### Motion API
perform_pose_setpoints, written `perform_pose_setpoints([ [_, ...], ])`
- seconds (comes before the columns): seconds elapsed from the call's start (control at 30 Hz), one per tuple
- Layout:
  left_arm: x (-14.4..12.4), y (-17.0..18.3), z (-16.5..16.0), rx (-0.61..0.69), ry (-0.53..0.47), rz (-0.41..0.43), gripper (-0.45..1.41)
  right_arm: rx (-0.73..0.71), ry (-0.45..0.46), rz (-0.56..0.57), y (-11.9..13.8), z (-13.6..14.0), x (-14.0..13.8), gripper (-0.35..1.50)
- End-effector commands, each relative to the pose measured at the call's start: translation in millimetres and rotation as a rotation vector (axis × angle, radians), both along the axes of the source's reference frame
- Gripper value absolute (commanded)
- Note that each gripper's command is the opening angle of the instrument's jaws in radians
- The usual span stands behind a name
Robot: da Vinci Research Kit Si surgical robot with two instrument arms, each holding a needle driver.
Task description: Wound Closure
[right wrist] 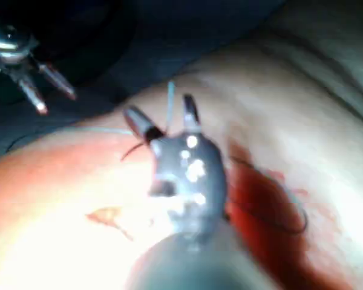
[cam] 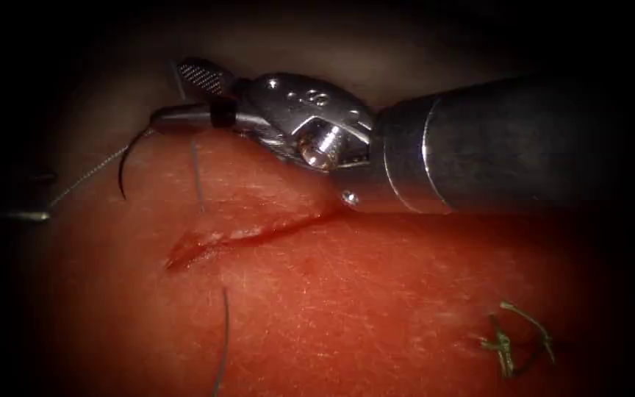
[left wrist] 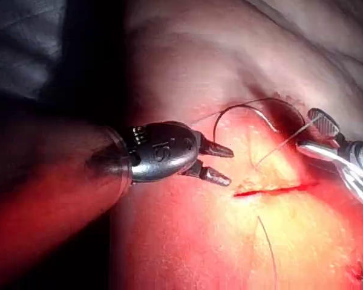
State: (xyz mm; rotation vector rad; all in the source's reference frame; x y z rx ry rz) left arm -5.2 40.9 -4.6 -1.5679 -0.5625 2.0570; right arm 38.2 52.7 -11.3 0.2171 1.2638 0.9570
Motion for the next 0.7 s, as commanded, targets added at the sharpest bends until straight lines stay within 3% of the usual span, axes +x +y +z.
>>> perform_pose_setpoints([
  [0.03, -1.0, -1.1, 0.5, -0.019, -0.015, 0.017, 0.22, -0.008, 0.0, -0.009, -0.2, -0.1, -0.2, 1.36],
  [0.3, -6.0, -5.0, -0.4, -0.229, -0.013, 0.164, 0.22, -0.014, 0.003, -0.034, -1.0, -2.6, -4.8, 1.38],
  [0.47, -9.8, -8.1, 1.6, -0.433, 0.028, 0.161, 0.13, -0.013, -0.013, -0.015, -1.7, -3.0, -6.0, 1.4],
  [0.53, -10.8, -8.2, 2.0, -0.441, 0.053, 0.141, 0.26, -0.013, -0.013, -0.015, -1.8, -2.9, -6.1, 1.4],
  [0.57, -11.5, -7.9, 2.3, -0.445, 0.075, 0.123, 0.42, -0.013, -0.013, -0.015, -1.9, -2.9, -6.2, 1.4],
  [0.7, -12.7, -7.6, 2.7, -0.464, 0.089, 0.112, 0.45, -0.014, -0.011, -0.019, -2.1, -2.9, -6.8, 1.38],
])
